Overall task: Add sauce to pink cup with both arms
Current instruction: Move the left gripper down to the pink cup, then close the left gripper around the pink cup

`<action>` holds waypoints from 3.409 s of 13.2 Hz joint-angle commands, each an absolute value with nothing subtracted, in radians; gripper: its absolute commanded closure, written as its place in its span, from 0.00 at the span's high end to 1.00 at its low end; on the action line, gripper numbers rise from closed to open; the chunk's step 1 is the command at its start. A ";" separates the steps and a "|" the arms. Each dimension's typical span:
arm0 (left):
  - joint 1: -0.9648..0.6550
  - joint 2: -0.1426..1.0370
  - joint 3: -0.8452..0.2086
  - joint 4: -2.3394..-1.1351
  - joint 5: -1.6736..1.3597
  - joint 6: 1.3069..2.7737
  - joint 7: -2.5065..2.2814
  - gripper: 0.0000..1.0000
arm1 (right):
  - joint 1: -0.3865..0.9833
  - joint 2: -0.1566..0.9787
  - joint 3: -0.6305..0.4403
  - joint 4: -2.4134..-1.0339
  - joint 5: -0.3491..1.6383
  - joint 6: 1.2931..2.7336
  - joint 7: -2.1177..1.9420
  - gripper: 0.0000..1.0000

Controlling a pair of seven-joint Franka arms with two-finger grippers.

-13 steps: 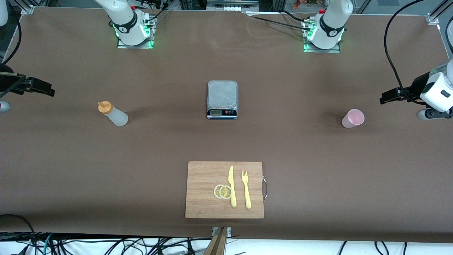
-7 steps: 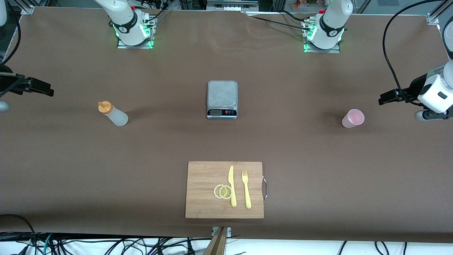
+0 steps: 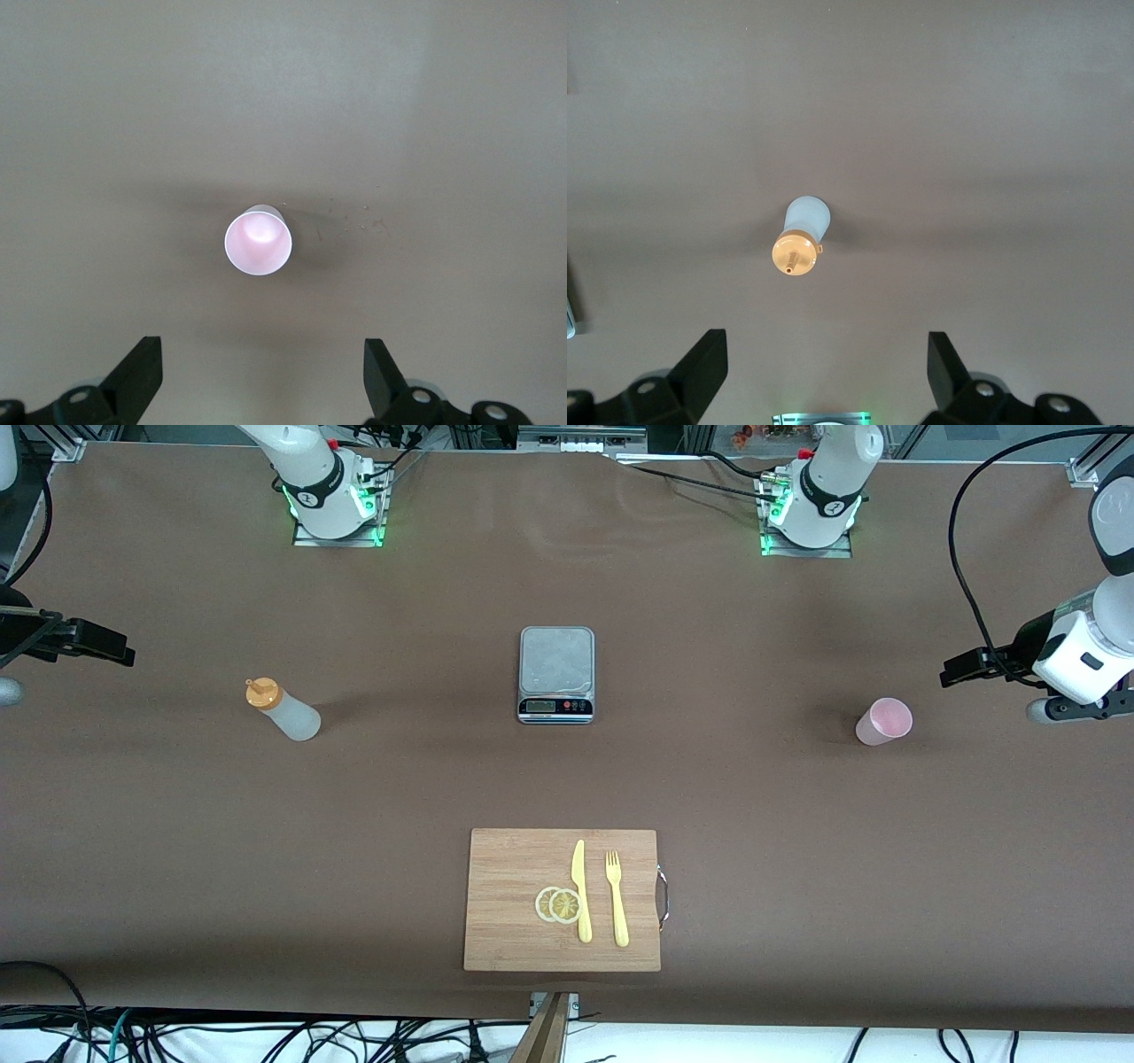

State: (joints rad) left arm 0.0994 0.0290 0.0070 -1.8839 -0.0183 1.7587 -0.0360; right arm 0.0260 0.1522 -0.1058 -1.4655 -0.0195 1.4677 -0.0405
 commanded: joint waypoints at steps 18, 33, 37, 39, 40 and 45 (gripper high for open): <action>0.212 -0.020 -0.078 -2.410 0.130 2.318 -0.055 1.00 | 0.026 0.181 -0.103 -1.442 -0.034 1.460 -0.046 1.00; 0.290 0.232 -0.074 -2.286 0.156 2.451 -0.038 0.91 | 0.028 0.192 -0.103 -1.427 -0.035 1.456 -0.040 1.00; 0.287 0.232 -0.080 -2.312 0.156 2.453 -0.049 0.87 | 0.026 0.190 -0.104 -1.413 -0.032 1.459 -0.051 1.00; 0.281 0.230 -0.081 -2.324 0.156 2.453 -0.052 0.73 | 0.025 0.190 -0.103 -1.398 -0.031 1.457 -0.051 1.00; 0.278 0.232 -0.081 -2.329 0.156 2.456 -0.057 0.60 | 0.026 0.190 -0.103 -1.396 -0.032 1.457 -0.051 1.00; 0.273 0.226 -0.150 -2.326 0.156 2.445 -0.152 0.00 | 0.025 0.190 -0.104 -1.396 -0.029 1.457 -0.051 1.00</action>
State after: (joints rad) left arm 0.2776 0.2339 -0.1130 -2.3246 0.1340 2.4429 -0.0803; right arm 0.0286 0.1800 -0.1048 -1.4221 -0.0200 1.4706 -0.0405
